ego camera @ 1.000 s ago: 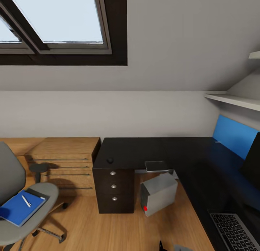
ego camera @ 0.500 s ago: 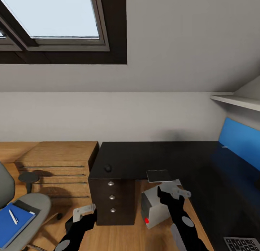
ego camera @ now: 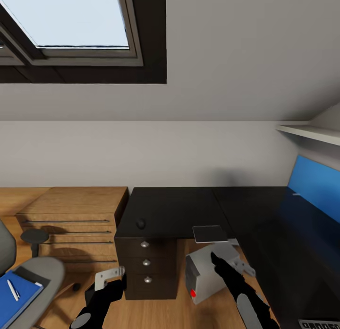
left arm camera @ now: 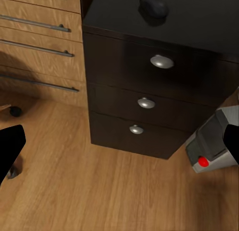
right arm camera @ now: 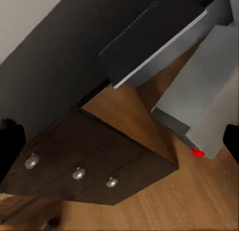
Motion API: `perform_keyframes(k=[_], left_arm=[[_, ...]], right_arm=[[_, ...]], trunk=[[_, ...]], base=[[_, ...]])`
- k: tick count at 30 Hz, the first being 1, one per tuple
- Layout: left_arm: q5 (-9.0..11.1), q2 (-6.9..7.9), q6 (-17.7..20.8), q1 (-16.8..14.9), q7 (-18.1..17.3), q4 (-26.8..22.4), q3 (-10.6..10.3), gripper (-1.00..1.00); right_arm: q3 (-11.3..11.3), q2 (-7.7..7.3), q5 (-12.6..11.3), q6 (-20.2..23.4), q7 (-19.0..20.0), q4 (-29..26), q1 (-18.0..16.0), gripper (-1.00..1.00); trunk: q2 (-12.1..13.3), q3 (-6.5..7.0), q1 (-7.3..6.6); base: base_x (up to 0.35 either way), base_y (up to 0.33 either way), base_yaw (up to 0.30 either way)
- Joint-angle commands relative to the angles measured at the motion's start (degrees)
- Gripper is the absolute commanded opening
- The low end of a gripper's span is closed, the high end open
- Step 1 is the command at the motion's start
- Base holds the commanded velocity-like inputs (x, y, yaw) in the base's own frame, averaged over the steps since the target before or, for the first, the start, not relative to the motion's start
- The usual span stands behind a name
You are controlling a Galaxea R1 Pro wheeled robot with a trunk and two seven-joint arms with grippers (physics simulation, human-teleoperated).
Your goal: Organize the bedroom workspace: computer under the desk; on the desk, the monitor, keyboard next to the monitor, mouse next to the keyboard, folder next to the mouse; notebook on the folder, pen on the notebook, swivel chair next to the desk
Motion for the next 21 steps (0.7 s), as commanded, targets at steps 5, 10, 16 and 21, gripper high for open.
perform_keyframes(k=[5,10,16,21], left_arm=[[0.45,0.06,0.1,-0.03,0.5,-0.07,-0.28,1.0],[0.44,-0.04,0.22,-0.03,0.5,-0.06,-0.65,1.0],[1.21,-1.04,0.51,-0.03,0.68,-0.38,-1.62,1.0],[0.76,-1.63,0.51,-0.03,0.68,-0.33,-1.54,1.0]], right_arm=[[-1.81,-3.23,-11.93,0.44,4.34,2.53,-0.03,1.0],[-2.25,-4.99,-18.56,0.43,7.16,4.23,-0.03,1.0],[-3.73,-4.49,-20.55,0.14,8.74,4.83,-0.13,1.0],[-3.04,-4.04,-19.6,0.06,9.03,3.85,-0.19,1.0]], trunk=[[-0.07,-0.08,0.04],[-0.07,-0.08,0.04],[-0.07,-0.08,0.04],[-0.07,-0.08,0.04]], base=[[0.283,0.078,0.0],[0.31,0.087,0.0],[0.088,0.023,0.0],[0.0,0.0,0.0]])
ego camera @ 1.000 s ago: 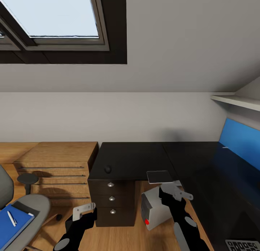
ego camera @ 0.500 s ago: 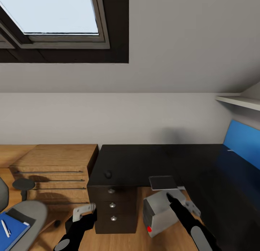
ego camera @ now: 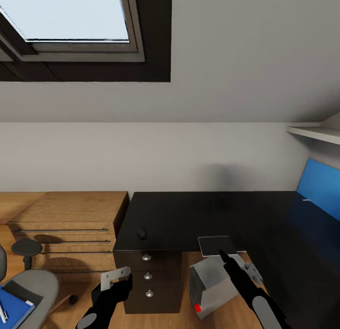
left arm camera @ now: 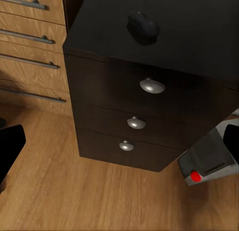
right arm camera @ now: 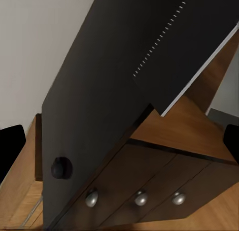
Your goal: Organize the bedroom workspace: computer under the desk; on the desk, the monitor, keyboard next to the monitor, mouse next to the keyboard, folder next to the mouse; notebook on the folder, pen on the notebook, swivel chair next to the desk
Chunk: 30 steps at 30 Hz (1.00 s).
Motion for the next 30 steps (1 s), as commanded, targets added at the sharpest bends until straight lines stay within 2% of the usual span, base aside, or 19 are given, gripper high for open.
perform_keyframes(k=[1,13,22,30], left_arm=[[0.48,0.0,0.13,-0.03,0.46,-0.1,-0.09,1.0],[0.45,-0.11,0.13,-0.03,0.46,-0.09,-0.08,1.0],[0.41,-0.03,0.13,-0.03,0.46,-0.01,-0.08,1.0],[0.47,-0.03,0.13,-0.03,0.46,-0.01,-0.02,1.0]], right_arm=[[0.24,0.01,-0.09,0.38,-0.32,-0.39,-0.03,1.0],[0.89,0.02,0.15,0.38,-0.53,-1.74,-0.04,1.0],[0.93,0.11,0.24,0.01,-0.45,-1.75,-0.04,1.0],[0.81,-0.03,0.16,0.24,-0.48,-1.88,-0.04,1.0]], trunk=[[-0.07,-0.08,0.02],[-0.07,-0.08,0.02],[-0.07,-0.1,0.02],[-0.07,-0.11,0.02]], base=[[0.0,0.0,0.0],[0.0,0.0,0.0],[0.0,0.0,0.207],[0.0,0.0,0.043]])
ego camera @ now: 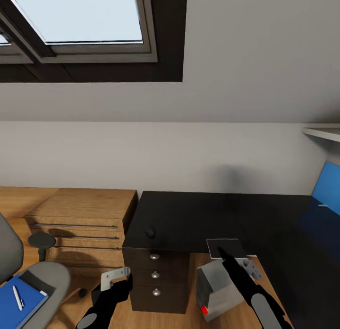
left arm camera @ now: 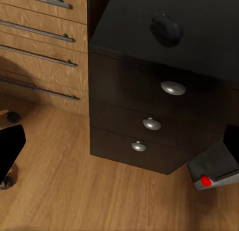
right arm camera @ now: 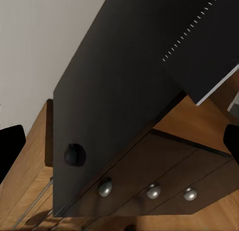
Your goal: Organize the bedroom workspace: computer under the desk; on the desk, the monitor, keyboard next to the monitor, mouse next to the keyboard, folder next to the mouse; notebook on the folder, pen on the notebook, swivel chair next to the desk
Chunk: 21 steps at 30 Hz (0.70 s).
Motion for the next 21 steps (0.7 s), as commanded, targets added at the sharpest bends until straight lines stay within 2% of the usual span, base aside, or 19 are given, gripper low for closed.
perform_keyframes(k=[1,6,12,15,21], left_arm=[[0.47,0.03,0.13,-0.03,0.45,-0.1,-0.08,1.0],[0.43,0.03,0.13,-0.03,0.45,-0.1,-0.06,1.0],[0.39,0.03,0.13,-0.03,0.45,-0.04,-0.06,1.0],[0.39,0.03,0.13,-0.03,0.45,-0.02,-0.06,1.0],[0.32,0.03,0.13,-0.03,0.45,0.06,-0.06,1.0]], right_arm=[[-0.09,-0.01,-0.44,0.36,-0.03,-0.28,-0.02,1.0],[0.17,0.12,-0.39,0.36,-0.13,-2.19,-0.02,1.0],[0.65,0.29,-0.09,0.27,-0.33,-2.4,-0.02,1.0],[2.0,0.31,0.4,0.25,-0.53,-2.44,-0.02,1.0],[6.94,0.32,2.52,0.1,-1.43,-2.48,-0.02,1.0]], trunk=[[-0.07,-0.08,0.02],[-0.07,-0.08,0.02],[-0.07,-0.08,0.02],[-0.07,-0.08,0.02],[-0.07,-0.08,0.02]], base=[[0.0,0.0,0.004],[0.0,0.0,0.031],[0.0,0.0,0.227],[0.0,0.0,0.269],[0.0,0.0,0.278]])
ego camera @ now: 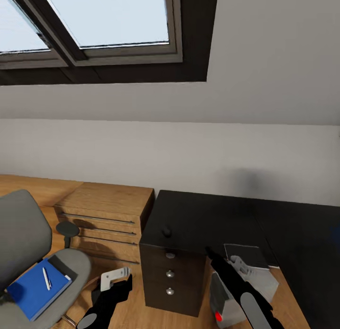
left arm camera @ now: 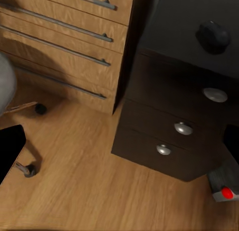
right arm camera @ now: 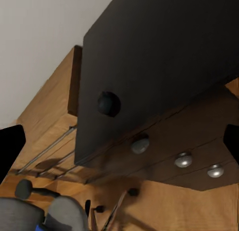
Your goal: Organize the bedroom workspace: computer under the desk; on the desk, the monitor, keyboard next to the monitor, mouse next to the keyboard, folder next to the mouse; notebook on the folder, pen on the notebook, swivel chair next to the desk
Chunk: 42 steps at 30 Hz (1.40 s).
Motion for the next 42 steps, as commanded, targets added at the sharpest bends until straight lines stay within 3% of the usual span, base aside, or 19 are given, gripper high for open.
perform_keyframes(k=[1,6,12,14,16,18,22,25,26,27,31,33,37,38,42], left_arm=[[0.46,0.03,0.14,-0.03,0.47,-0.09,-0.09,1.0],[0.44,0.03,0.14,-0.03,0.47,-0.08,-0.11,1.0],[0.41,0.03,0.14,-0.03,0.47,-0.08,-0.11,1.0],[0.34,0.07,0.12,-0.03,0.47,-0.08,-0.15,1.0],[0.31,0.09,0.13,-0.03,0.5,-0.08,-0.16,1.0],[0.28,0.1,0.14,-0.03,0.49,-0.08,-0.17,1.0],[0.22,0.11,0.13,-0.03,0.54,-0.08,-0.18,1.0],[0.21,0.07,0.13,-0.03,0.55,-0.03,-0.18,1.0],[0.2,0.06,0.14,-0.03,0.55,0.01,-0.18,1.0],[0.19,0.05,0.14,-0.03,0.55,0.08,-0.18,1.0],[0.19,0.05,0.14,-0.03,0.55,0.17,-0.18,1.0],[0.43,0.57,0.24,0.62,0.5,-0.48,-0.84,1.0],[0.37,0.09,0.21,0.85,0.52,-1.76,-0.84,1.0],[0.33,-0.24,0.2,0.85,0.53,-2.09,-0.52,1.0],[0.28,-0.99,0.22,0.85,0.55,-3.37,0.25,1.0]], right_arm=[[0.61,-0.04,-0.09,0.1,-0.36,-0.08,-0.02,1.0],[3.36,0.37,3.02,0.05,-2.49,-0.08,-0.02,1.0],[6.27,2.08,8.98,0.0,-5.14,-0.72,-0.02,1.0],[7.61,3.47,13.5,-0.06,-6.95,-1.24,-0.02,1.0],[8.04,4.26,16.15,-0.27,-8.13,-1.33,-0.02,1.0],[8.44,5.84,21.41,-2.13,-10.23,-1.37,-0.02,1.0],[9.68,7.36,28.71,-6.16,-14.05,-1.06,-0.02,1.0],[11.72,7.68,30.16,-6.83,-15.94,-1.0,-0.02,1.0],[13.7,7.84,30.76,-7.26,-16.88,-0.93,-0.02,1.0],[14.28,7.84,30.91,-7.37,-17.09,-0.91,-0.02,1.0],[14.95,7.26,31.03,-8.6,-17.06,-1.15,-0.02,1.0],[15.6,6.61,31.69,-7.92,-16.4,-0.5,-0.68,1.0],[16.89,5.39,32.97,-6.64,-15.46,0.78,-1.96,1.0],[16.54,5.63,33.29,-6.98,-15.8,1.11,-2.28,1.0],[15.25,4.31,34.58,-8.27,-17.08,0.44,-1.62,1.0]], trunk=[[-0.08,-0.08,0.02],[-0.08,-0.08,0.02],[-0.08,-0.08,0.02],[-0.08,-0.08,0.02],[-0.08,-0.08,0.02],[-0.08,-0.08,0.02],[-0.08,-0.08,0.02],[-0.08,-0.08,0.02],[-0.08,-0.1,0.02],[-0.08,-0.11,0.02],[-0.08,-0.13,0.02],[-0.08,-0.13,0.02],[-0.48,-0.31,0.24],[-0.88,-0.49,0.46],[-2.48,-1.21,1.34]], base=[[0.0,0.0,0.281],[0.0,0.0,0.283],[0.0,0.0,0.286],[0.0,0.0,0.287],[0.0,0.0,0.287],[0.0,0.0,0.287],[0.0,0.0,0.288],[0.0,0.0,0.288],[0.0,0.0,0.249],[0.0,0.0,0.168],[0.0,0.0,0.07],[0.0,0.0,0.0],[0.0,0.0,0.0],[0.0,0.0,0.0],[0.0,0.0,0.0]])
